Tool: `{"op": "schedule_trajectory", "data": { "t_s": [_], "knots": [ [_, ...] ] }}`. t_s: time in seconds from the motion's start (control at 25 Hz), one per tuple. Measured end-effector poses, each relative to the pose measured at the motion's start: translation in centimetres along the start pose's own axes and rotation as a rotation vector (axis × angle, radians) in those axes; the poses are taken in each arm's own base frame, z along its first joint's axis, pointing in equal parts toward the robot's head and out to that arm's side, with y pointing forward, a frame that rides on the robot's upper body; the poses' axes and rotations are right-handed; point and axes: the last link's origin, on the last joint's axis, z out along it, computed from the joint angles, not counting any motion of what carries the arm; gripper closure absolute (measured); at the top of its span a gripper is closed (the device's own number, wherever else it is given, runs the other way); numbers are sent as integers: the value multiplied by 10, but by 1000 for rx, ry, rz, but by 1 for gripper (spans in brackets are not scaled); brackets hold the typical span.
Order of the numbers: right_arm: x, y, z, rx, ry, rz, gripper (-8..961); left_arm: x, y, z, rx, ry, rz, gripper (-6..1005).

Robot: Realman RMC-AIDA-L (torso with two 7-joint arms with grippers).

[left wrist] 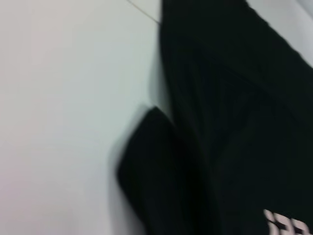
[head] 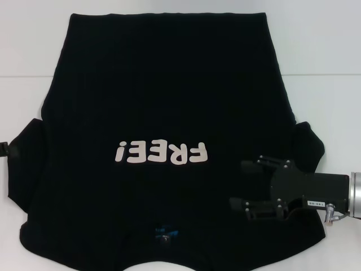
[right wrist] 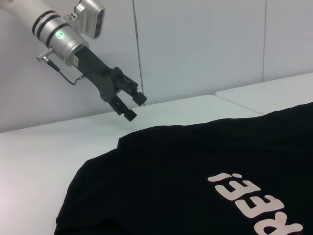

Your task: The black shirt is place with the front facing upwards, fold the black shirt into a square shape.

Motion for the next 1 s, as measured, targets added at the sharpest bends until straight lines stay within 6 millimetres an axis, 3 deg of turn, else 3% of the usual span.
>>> {"op": "schedule_trajectory", "data": {
  "t_s": [0.36,1.0],
  "knots": [
    [1,1,0,2,0,7,12,-3,-5,18,66,-13,8,81],
    [1,2,0,-3,-3,8,11,-7,0,29,58,-38,4,91]
  ]
}}
